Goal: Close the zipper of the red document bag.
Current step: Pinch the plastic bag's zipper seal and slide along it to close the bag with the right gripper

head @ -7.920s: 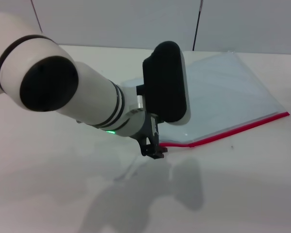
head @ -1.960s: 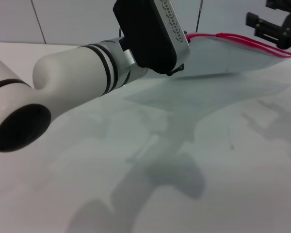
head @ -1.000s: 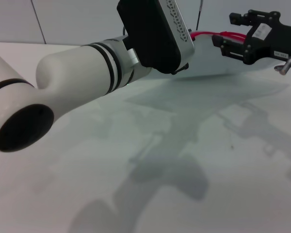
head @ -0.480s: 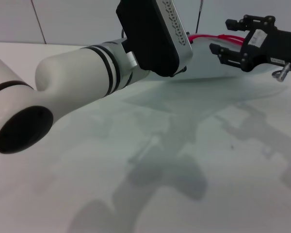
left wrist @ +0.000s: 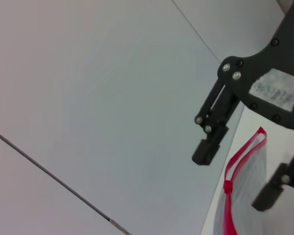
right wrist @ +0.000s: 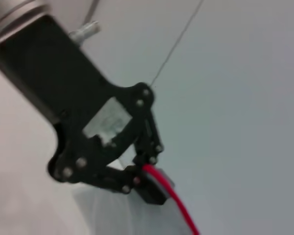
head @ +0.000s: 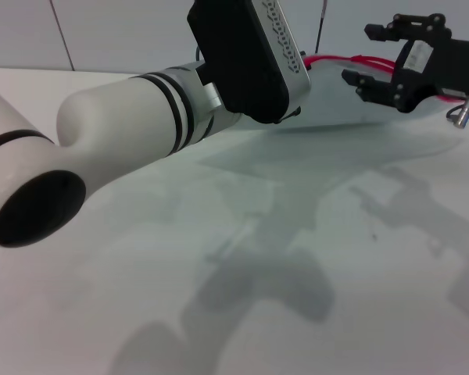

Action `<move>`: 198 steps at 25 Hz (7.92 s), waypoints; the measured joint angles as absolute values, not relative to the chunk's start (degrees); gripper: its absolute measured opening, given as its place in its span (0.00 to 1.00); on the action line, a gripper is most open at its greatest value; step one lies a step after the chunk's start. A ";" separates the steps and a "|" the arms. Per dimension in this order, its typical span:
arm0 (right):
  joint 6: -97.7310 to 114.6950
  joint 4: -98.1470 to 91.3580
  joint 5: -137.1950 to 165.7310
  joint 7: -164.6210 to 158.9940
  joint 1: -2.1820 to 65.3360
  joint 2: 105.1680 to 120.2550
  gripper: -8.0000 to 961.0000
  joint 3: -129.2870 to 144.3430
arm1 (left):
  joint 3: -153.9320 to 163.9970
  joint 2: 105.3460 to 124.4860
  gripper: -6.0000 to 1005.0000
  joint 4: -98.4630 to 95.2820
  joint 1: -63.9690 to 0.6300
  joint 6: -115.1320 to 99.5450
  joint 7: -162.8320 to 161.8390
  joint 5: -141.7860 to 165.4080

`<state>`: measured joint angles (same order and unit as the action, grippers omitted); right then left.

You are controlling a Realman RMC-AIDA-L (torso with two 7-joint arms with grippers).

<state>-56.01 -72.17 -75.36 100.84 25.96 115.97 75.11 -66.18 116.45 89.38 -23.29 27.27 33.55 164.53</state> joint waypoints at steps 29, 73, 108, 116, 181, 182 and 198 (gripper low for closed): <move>-54.49 -74.68 -70.04 101.34 27.07 116.10 0.57 77.84 | -65.65 116.36 0.07 89.25 -23.84 27.24 33.66 164.53; -53.62 -71.59 -67.59 101.48 28.55 116.10 0.20 77.87 | -65.65 116.46 0.08 89.25 -23.48 27.24 34.27 164.53; -51.44 -69.80 -67.49 102.04 28.56 116.12 0.08 77.75 | -66.08 116.45 0.09 89.53 -22.68 26.58 34.29 164.53; -49.25 -67.52 -66.66 102.22 28.76 115.96 0.08 77.22 | -66.10 116.45 0.09 91.86 -20.41 25.50 35.67 164.53; -35.24 -56.07 -62.61 102.31 29.53 116.01 0.19 72.82 | -67.21 116.45 0.11 104.19 -8.54 21.95 41.87 164.53; -34.89 -56.06 -62.62 102.31 29.54 116.01 0.19 72.99 | -67.26 116.45 0.11 104.09 -8.25 21.26 42.09 164.53; -33.33 -56.18 -63.11 102.13 29.16 116.27 0.39 73.02 | -66.81 116.59 0.11 101.03 -7.89 15.88 44.20 164.51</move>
